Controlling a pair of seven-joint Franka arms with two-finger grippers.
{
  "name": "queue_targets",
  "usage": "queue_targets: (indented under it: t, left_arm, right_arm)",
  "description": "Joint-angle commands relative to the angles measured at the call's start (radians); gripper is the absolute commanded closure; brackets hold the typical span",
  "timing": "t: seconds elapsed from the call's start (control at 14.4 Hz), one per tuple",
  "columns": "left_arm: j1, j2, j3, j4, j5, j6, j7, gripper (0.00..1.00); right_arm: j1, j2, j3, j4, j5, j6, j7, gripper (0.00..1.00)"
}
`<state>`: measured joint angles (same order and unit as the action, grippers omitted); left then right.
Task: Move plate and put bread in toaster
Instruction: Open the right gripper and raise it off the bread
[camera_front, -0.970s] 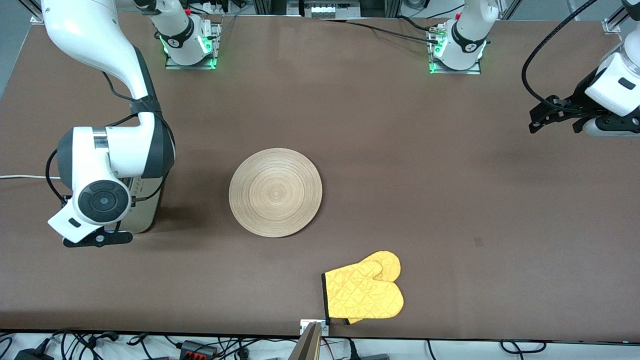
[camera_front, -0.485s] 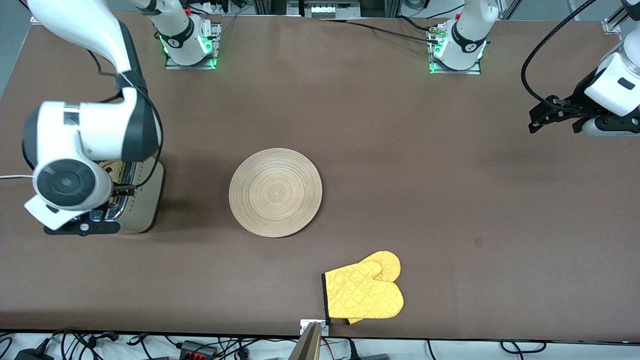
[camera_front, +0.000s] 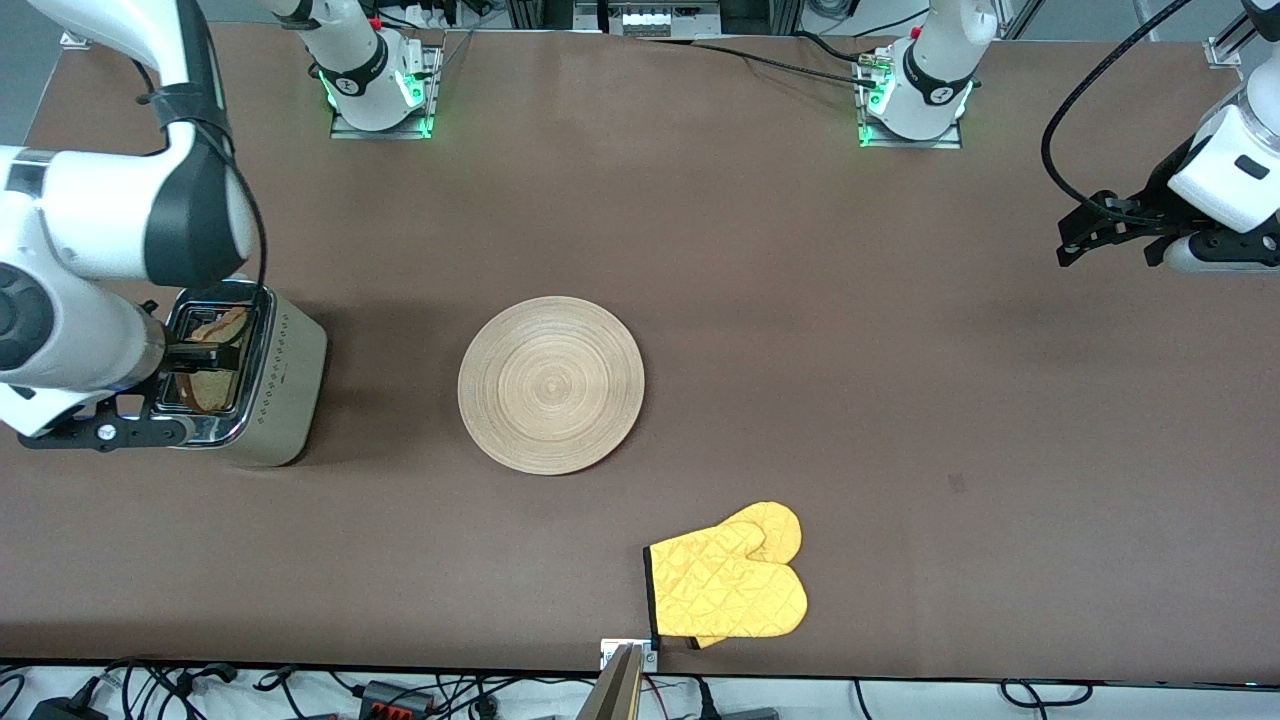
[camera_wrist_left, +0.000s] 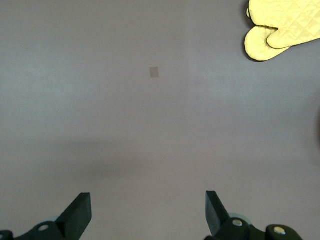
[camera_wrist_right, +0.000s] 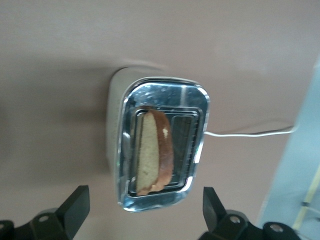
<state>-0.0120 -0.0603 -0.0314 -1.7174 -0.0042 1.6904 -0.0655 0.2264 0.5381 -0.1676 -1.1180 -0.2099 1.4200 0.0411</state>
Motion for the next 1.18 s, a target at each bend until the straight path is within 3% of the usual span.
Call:
queue_targets:
  t: [0.0,0.21,0.76,1.11]
  left_arm:
    - [-0.002,0.013,-0.002,0.033,0.015,-0.023,0.015,0.0]
    - [-0.002,0.013,-0.002,0.033,0.015,-0.023,0.015,0.0]
    - [-0.002,0.013,-0.002,0.033,0.015,-0.025,0.015,0.0]
    - [0.004,0.02,-0.002,0.033,0.015,-0.024,0.016,0.0]
  right_arm:
    - [-0.085,-0.038,0.005,-0.009,0.154,-0.003,-0.036,0.0]
    - [-0.102,-0.049,0.002,-0.006,0.224,0.013,-0.073,0.0]
    - [-0.064,-0.056,0.014,0.083,0.225,0.019,-0.067,0.0]
    - [-0.05,-0.127,0.014,0.008,0.24,0.019,-0.055,0.0]
